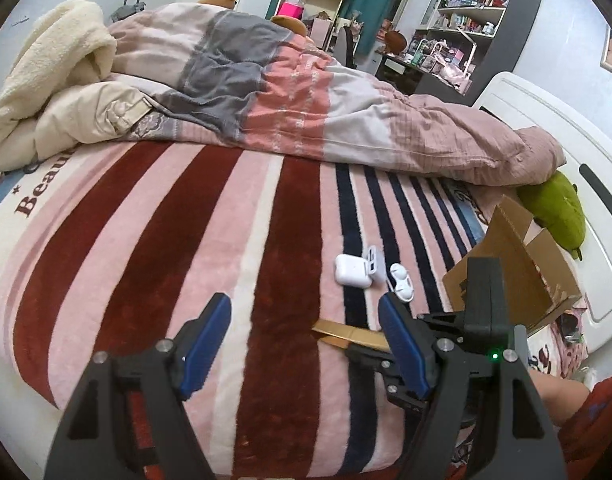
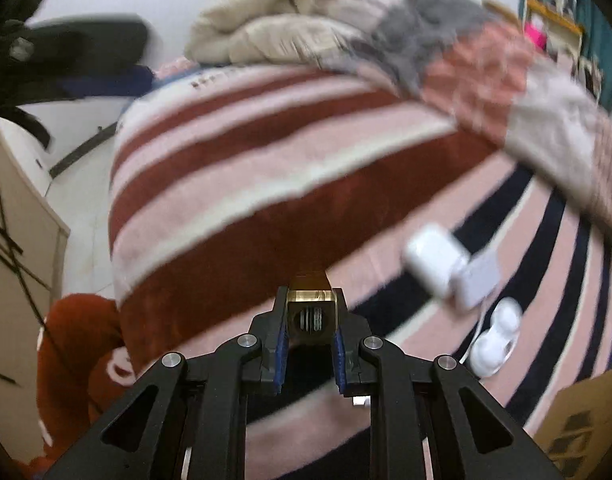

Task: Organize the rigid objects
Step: 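Lift the gold bar with the right gripper, then lower the gold bar into the cardboard box and open the right gripper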

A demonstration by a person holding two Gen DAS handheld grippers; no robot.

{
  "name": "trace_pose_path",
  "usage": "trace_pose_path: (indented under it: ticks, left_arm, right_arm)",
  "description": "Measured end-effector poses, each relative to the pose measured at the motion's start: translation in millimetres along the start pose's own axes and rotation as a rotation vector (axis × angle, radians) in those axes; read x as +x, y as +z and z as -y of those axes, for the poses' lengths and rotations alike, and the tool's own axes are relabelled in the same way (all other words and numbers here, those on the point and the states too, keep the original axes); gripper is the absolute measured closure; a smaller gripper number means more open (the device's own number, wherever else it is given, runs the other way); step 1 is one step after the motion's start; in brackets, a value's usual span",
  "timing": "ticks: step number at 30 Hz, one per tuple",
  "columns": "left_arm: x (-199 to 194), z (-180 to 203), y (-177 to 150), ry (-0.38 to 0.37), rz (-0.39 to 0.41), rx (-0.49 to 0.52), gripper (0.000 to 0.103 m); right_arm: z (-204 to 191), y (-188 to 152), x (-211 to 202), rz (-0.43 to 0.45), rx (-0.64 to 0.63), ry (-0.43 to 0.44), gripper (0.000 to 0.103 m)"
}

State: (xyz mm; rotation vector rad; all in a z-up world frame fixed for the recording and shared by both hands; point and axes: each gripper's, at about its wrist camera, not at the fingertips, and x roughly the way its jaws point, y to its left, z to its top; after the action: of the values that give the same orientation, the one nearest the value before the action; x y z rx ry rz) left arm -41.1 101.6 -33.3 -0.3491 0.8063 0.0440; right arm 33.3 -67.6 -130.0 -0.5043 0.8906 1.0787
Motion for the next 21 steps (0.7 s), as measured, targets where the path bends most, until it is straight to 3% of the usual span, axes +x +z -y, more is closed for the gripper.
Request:
trace_pose_path:
  ticks: [4,10,14,18,21]
  left_arm:
    - [2.4,-0.1,-2.8,-0.006,-0.004,-0.005,0.030]
    - [-0.7,4.0,-4.8,-0.009,-0.013,-0.005,0.030]
    - [-8.2,18.5,3.9,-0.065,0.002,0.016,0.030]
    - [-14.8,53.7,22.4,-0.139,0.028,0.084,0.031]
    - [-17.7,87.0,40.6,-0.205,0.050,0.139,0.043]
  right_arm:
    - [-3.0,-10.8,8.7,-0.063,-0.009,0.003,0.089]
    - [-4.4,-5.6,7.9,-0.025,-0.005,-0.027,0.089]
    - [-8.4,7.5,-25.8,0.064,0.007,0.010,0.090]
    - [-12.3,19.7,-88.6,0.201,-0.019,0.046,0.090]
    - [-9.2,20.4,-135.2,0.296,-0.032,0.055,0.090]
